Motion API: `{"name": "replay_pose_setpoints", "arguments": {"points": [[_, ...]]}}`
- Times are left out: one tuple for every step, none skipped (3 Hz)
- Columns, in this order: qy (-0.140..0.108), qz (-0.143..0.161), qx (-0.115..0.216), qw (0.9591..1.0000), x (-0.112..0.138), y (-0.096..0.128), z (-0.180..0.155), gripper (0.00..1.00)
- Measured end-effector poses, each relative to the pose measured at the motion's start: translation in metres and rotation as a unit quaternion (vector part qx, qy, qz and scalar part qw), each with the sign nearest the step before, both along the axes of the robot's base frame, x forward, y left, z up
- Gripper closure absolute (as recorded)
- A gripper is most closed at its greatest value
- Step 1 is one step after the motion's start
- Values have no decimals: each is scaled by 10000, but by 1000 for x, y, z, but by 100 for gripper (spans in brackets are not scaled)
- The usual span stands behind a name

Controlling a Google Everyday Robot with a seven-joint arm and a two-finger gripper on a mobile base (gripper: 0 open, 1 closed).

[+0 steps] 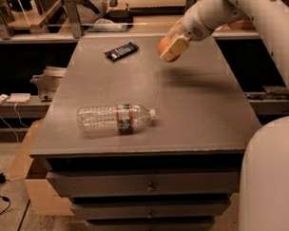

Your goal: Move orange near water bottle

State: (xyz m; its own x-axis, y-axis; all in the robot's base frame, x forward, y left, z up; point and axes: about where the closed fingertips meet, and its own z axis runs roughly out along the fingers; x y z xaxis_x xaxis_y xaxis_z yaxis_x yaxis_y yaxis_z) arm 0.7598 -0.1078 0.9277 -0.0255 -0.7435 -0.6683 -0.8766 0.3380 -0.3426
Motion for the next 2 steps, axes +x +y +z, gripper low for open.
{"name": "replay_pose_setpoints", "arguments": {"points": [[111,1444,-540,9880,-50,47,-7,100],[227,2932,-801,9524,-101,89,-23,100]]}}
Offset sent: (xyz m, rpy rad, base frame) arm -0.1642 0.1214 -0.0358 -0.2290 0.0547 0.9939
